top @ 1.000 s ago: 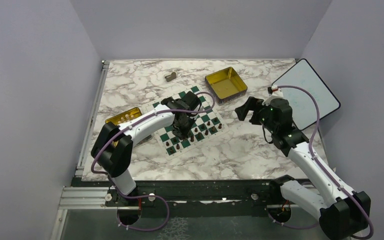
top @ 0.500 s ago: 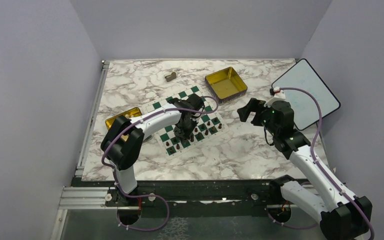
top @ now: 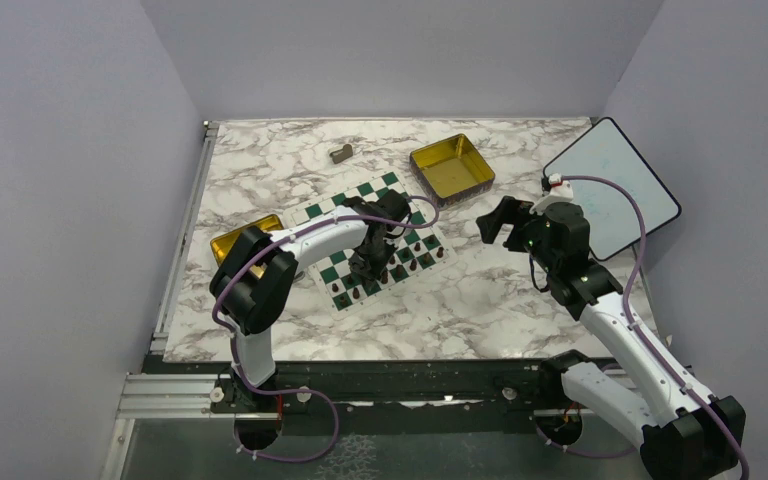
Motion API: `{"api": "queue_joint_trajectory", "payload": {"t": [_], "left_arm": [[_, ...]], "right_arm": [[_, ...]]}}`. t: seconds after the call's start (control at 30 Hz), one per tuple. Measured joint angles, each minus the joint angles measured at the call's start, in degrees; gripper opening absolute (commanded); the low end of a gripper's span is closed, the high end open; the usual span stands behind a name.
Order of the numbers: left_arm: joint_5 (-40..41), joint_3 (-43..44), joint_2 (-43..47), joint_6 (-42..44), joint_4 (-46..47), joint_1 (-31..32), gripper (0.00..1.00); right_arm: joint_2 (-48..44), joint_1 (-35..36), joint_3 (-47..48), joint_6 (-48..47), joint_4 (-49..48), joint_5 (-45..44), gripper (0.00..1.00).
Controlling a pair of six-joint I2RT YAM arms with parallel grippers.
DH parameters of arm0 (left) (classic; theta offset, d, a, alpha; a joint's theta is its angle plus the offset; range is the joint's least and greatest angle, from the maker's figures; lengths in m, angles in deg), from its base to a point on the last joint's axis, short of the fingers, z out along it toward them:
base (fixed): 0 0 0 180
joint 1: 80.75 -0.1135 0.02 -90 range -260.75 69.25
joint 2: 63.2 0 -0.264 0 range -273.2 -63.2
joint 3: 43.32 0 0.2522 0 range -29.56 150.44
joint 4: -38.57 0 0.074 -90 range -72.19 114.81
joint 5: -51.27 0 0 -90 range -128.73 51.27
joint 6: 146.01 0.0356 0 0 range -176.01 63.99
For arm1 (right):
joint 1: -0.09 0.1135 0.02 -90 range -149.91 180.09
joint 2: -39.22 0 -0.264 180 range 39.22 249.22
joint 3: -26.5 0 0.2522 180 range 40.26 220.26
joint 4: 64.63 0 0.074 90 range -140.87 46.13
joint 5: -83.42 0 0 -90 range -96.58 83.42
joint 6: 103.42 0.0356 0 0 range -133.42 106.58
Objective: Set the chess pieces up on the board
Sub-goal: Place the chess piece on the chessboard.
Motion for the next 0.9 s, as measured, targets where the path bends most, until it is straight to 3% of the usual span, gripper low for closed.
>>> {"api": "queue_joint_trajectory", "payload": {"t": [0.23,0.53,0.9], "left_arm": [[0.00,0.00,-1.03,0.00,0.00,0.59,0.07],[0.02,0.00,-1.16,0.02,0.00,0.63,0.29],[0.94,0.94,-1.14,0.17,-0.37,0.63,0.46]], "right_arm": [[-0.17,0.00,-0.11,0.00,0.00,-0.02,1.00],[-0.24,0.00,-0.66,-0.02,0.00,-0.17,1.00],[-0.42,0.00,-1.03,-0.07,-0.02,-0.15,1.00]]}}
